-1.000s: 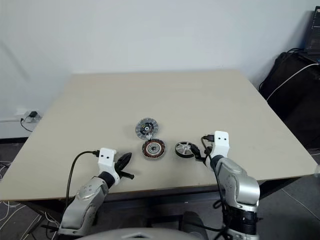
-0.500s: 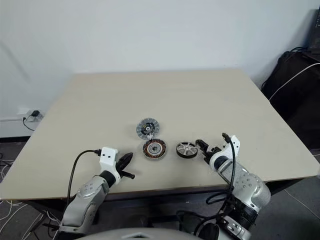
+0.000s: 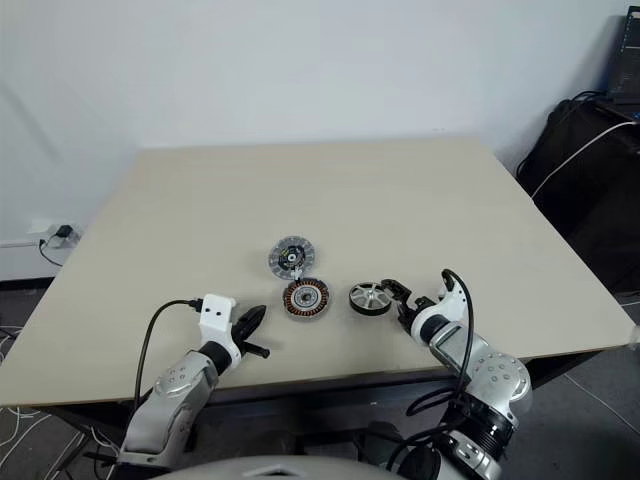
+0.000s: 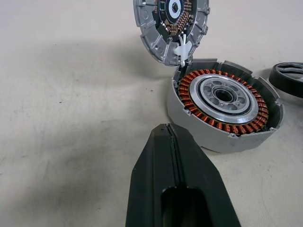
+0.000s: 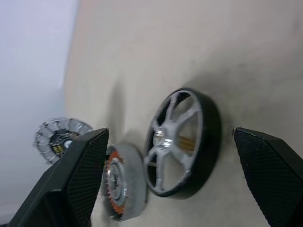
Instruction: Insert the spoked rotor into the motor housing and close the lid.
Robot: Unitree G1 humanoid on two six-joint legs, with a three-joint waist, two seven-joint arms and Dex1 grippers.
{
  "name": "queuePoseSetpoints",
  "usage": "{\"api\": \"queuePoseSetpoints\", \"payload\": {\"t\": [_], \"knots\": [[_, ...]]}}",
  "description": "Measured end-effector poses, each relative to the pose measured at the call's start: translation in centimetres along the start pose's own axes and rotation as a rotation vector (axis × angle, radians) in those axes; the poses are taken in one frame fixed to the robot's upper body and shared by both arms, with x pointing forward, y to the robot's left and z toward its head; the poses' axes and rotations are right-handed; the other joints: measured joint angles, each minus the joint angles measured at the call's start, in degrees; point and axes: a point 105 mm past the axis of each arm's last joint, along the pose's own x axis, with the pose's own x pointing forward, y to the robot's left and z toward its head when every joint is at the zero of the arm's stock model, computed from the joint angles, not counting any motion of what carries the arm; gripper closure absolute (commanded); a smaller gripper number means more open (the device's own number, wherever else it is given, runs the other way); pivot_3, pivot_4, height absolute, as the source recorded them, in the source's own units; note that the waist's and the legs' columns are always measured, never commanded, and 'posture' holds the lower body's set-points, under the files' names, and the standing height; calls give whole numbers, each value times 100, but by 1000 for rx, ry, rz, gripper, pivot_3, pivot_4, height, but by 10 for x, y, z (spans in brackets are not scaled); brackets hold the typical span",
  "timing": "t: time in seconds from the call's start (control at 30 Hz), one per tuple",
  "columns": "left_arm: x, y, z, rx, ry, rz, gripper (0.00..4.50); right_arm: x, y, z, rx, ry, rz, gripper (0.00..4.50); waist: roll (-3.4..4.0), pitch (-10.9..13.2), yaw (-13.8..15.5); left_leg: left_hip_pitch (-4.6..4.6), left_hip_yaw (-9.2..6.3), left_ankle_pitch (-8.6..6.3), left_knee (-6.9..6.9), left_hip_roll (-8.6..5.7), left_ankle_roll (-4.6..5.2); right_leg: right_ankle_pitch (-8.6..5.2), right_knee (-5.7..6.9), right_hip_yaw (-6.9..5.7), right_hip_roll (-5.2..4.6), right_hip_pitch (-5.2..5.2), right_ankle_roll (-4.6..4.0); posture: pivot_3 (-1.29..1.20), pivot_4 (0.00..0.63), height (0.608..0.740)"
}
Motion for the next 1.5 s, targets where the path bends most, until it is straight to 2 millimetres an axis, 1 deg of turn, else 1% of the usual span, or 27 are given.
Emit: {"api": "queuePoseSetpoints", "payload": {"t": [0.13,0.43,0.53,0.63,0.77,0.83,0.9,1.07,1.2,1.23,1.27,1.37,1.5], "knots": [[0,0,0,0,0,-1,4500,4,4,-4,0,13,9,55,0,0,-6,0,1,0,0,1,0,0,0,1,2,0,0,0,0,740],[1,0,1,2,-3,-1,4500,12,0,-11,34,34,10,55,0,0,-5,0,2,0,0,1,1,0,0,2,2,0,0,0,0,740],[1,0,1,2,-3,0,4500,13,-6,-13,48,39,-2,648,0,0,-5,0,2,-1,0,1,2,0,-1,3,2,0,1,0,0,740],[1,0,1,2,-3,0,4500,14,-13,-20,59,67,-16,1625,1,1,-7,0,3,-1,0,2,2,-1,-1,4,1,-1,0,0,0,740],[1,0,1,3,-4,0,4500,17,-15,-23,63,78,-18,2974,1,2,-5,0,3,-1,0,2,2,-2,-1,4,1,0,0,0,0,740],[1,0,1,3,-4,0,4500,17,-13,-24,64,76,6,3646,1,2,-6,0,4,-1,0,2,3,-1,-1,4,1,0,2,0,0,740],[1,-1,2,4,-6,-2,4500,19,-4,-23,57,76,49,4077,-3,-2,-7,9,3,-1,0,4,3,-4,-3,3,1,9,5,0,0,740],[2,-1,3,4,-8,-6,4500,16,-7,-24,73,67,52,4087,-9,-7,2,13,3,-2,1,4,5,-14,-4,3,-3,12,22,0,0,740],[2,-2,3,5,-9,-7,4500,10,-4,-27,92,63,83,4087,-7,-4,5,-1,1,-3,0,4,7,-2,-3,3,-4,3,14,0,0,740],[3,-2,3,5,-9,-8,4500,7,-3,-27,97,60,97,4087,-4,-1,2,-5,1,-4,0,4,8,3,-3,3,-4,-2,23,0,0,740],[3,-2,4,6,-10,-7,4500,6,1,-27,96,57,115,4087,1,3,1,-8,2,-5,0,4,8,6,-4,4,-4,-6,28,0,0,740],[3,-2,5,7,-13,-10,4500,1,33,-22,56,43,254,4087,10,14,-12,-11,3,-5,0,6,9,7,-4,4,-3,-10,31,0,0,740],[3,-2,4,7,-12,-9,4500,7,53,-29,5,71,307,4087,8,16,-7,-10,4,-5,0,4,9,7,-4,3,-4,-9,31,0,0,740]]}}
